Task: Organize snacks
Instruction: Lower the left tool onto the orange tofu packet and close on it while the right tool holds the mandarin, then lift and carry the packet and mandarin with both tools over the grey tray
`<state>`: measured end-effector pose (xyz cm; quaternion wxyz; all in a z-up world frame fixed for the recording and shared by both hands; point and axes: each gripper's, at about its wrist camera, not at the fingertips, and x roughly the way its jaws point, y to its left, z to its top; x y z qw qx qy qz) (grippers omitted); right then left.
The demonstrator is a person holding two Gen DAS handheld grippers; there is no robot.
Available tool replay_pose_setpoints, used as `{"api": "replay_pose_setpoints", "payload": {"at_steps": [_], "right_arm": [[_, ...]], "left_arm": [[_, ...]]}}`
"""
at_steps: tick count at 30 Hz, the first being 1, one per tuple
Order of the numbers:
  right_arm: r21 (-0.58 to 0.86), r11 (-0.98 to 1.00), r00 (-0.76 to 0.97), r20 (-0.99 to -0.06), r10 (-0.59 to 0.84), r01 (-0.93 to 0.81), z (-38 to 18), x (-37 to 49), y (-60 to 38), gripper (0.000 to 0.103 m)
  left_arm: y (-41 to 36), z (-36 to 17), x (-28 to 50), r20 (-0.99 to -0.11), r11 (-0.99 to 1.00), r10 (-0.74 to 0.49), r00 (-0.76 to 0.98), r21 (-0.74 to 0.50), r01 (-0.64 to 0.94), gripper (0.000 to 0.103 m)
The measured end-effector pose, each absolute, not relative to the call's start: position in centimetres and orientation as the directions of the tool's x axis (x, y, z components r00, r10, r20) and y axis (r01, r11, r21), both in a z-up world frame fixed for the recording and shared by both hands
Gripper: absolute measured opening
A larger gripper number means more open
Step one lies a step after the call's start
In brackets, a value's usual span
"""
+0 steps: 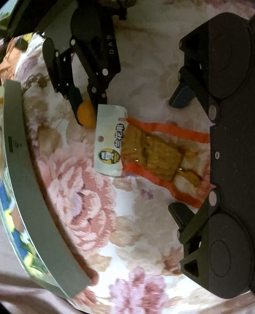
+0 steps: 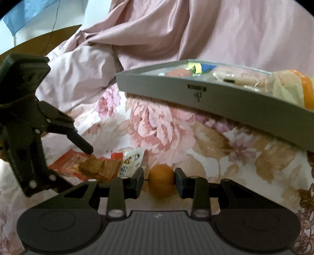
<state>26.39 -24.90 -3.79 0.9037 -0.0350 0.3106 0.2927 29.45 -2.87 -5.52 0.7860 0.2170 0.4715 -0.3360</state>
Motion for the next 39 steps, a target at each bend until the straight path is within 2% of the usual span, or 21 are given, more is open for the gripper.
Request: {"api": "replay_pose_setpoints", "payload": {"at_steps": [9, 14, 19, 23, 27, 29, 34, 39], "right_arm": [[0.128, 0.821, 0.613, -0.605, 0.509, -0.556, -4.6, 26.7, -24.6, 0.044], [0.129, 0.82, 0.605, -0.614, 0.507, -0.557, -4.6, 26.9, -24.6, 0.044], [0.096, 0.826, 0.579, -0.668, 0.468, -0.556, -4.2, 26.3, -24.4, 0.046], [0.086, 0.828, 0.573, -0.683, 0.453, -0.554, -4.2, 26.0, -24.4, 0.046], [0.057, 0.83, 0.575, -0.694, 0.433, -0.555, -4.1, 25.6, -24.2, 0.044], [0.056, 0.838, 0.584, -0.693, 0.424, -0.542, -4.1, 25.6, -24.2, 0.037], [0.039, 0.849, 0.609, -0.679, 0.41, -0.527, -4.2, 25.5, -24.1, 0.035], [0.021, 0.853, 0.63, -0.664, 0.402, -0.522, -4.1, 25.2, -24.0, 0.035]], "left_arm": [[-2.4, -5.8, 31.3, -0.863, 0.706, -0.378, 0.336, -0.034, 0.707, 0.099], [-2.7, -5.2, 30.5, -0.863, 0.76, -0.342, 0.371, -0.022, 0.649, 0.084], [-3.4, -5.0, 28.9, -0.859, 0.841, -0.292, 0.421, -0.021, 0.54, 0.069], [-4.1, -4.8, 28.3, -0.872, 0.897, -0.242, 0.426, -0.034, 0.44, 0.068], [-4.6, -4.8, 28.2, -0.873, 0.933, -0.198, 0.445, -0.029, 0.358, 0.069], [-4.8, -5.1, 28.1, -0.865, 0.943, -0.181, 0.468, -0.018, 0.332, 0.069], [-5.2, -5.1, 26.9, -0.836, 0.965, -0.147, 0.528, -0.005, 0.262, 0.064], [-5.9, -4.5, 25.3, -0.804, 0.98, -0.101, 0.585, 0.021, 0.199, 0.052]]}}
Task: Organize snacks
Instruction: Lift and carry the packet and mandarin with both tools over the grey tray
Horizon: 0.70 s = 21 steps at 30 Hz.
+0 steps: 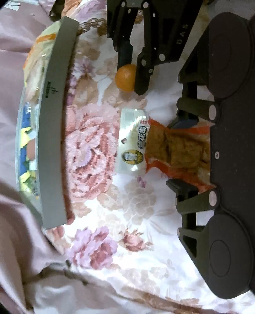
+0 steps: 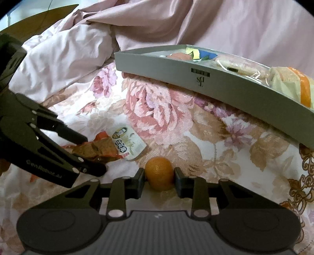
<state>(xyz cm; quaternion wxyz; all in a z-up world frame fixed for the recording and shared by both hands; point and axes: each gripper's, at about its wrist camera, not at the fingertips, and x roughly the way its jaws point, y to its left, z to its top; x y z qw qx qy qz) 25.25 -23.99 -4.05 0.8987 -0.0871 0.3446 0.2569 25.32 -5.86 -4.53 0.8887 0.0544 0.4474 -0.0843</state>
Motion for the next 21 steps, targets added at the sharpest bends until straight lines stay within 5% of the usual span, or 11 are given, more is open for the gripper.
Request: {"api": "replay_pose_setpoints", "payload": {"at_steps": [21], "right_arm": [[-0.019, 0.875, 0.778, -0.466, 0.421, -0.484, -0.1, 23.9, -25.6, 0.035]], "left_arm": [[-8.6, 1.1, 22.8, -0.634, 0.989, -0.066, 0.771, 0.062, 0.135, 0.046]]}}
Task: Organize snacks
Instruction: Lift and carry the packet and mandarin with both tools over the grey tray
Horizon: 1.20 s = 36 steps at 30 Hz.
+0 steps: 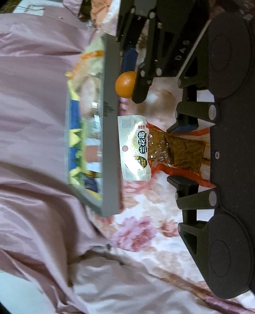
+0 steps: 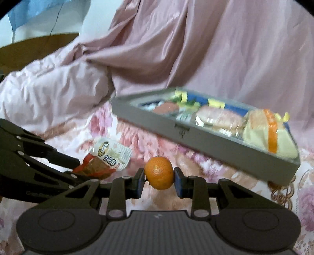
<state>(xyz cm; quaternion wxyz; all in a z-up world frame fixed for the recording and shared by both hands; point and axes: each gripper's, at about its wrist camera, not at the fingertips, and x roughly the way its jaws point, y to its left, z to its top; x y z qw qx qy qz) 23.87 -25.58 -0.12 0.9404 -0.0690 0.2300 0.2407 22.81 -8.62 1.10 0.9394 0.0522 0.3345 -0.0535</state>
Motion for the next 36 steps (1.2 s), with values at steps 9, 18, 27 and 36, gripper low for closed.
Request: {"api": "replay_pose_setpoints", "payload": {"at_steps": [9, 18, 27, 36], "right_arm": [[-0.033, 0.918, 0.884, -0.287, 0.369, -0.394, 2.3, 23.1, -27.2, 0.035], [-0.01, 0.965, 0.949, -0.186, 0.256, -0.262, 3.3, 24.3, -30.0, 0.035], [0.036, 0.981, 0.958, -0.21, 0.193, -0.189, 2.0, 27.5, -31.4, 0.035], [-0.001, 0.981, 0.962, -0.199, 0.189, -0.193, 0.3, 29.7, -31.8, 0.035]], "left_arm": [[-10.1, 6.3, 25.8, -0.538, 0.989, -0.089, 0.838, 0.051, 0.138, 0.047], [-12.4, 10.3, 31.1, -0.43, 0.992, -0.102, 0.897, 0.024, 0.124, 0.047], [-14.9, 8.5, 37.5, -0.439, 0.991, -0.135, 0.888, -0.038, 0.132, 0.047], [-15.0, 6.1, 41.1, -0.47, 0.989, -0.143, 0.871, -0.029, 0.146, 0.048]]}}
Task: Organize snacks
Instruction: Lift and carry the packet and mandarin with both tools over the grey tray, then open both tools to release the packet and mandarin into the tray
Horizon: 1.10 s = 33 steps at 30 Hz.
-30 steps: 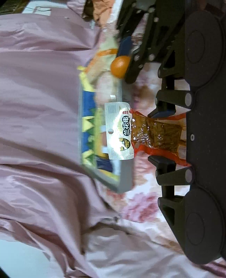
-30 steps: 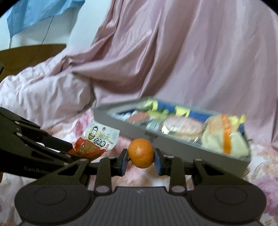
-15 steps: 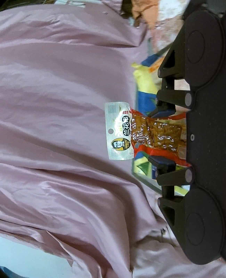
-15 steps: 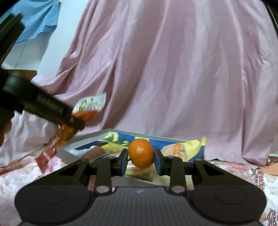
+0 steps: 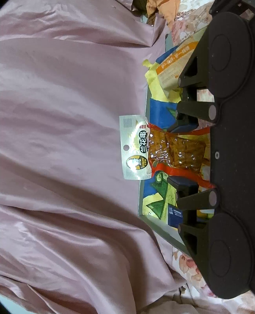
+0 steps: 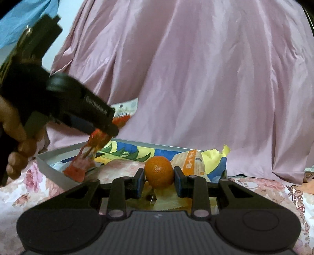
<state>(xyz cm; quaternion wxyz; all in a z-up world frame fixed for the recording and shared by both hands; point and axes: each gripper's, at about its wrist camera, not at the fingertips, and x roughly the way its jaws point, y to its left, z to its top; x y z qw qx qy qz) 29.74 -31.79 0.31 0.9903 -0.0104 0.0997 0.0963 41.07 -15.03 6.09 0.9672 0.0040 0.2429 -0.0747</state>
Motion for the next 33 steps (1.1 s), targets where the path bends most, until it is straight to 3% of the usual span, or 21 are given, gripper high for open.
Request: {"api": "replay_pose_setpoints", "payload": {"at_steps": [6, 22, 25, 33], "right_arm": [[0.035, 0.986, 0.954, -0.25, 0.168, -0.165, -0.4, 31.9, -32.5, 0.036], [0.045, 0.985, 0.954, -0.242, 0.175, -0.169, -0.8, 33.2, -32.7, 0.038], [0.042, 0.985, 0.955, -0.239, 0.175, -0.17, -0.8, 33.1, -32.6, 0.041], [0.061, 0.985, 0.962, -0.212, 0.172, -0.163, -0.3, 32.7, -32.8, 0.065]], "left_arm": [[-15.3, 5.3, 42.0, -0.48, 0.987, -0.15, 0.864, -0.025, 0.157, 0.05], [-14.9, 3.6, 41.9, -0.504, 0.989, -0.147, 0.851, -0.077, 0.126, 0.059], [-14.7, 4.0, 41.5, -0.493, 0.99, -0.139, 0.859, -0.075, 0.118, 0.069], [-13.2, 6.2, 38.7, -0.42, 0.991, -0.113, 0.901, -0.112, 0.072, 0.098]]}}
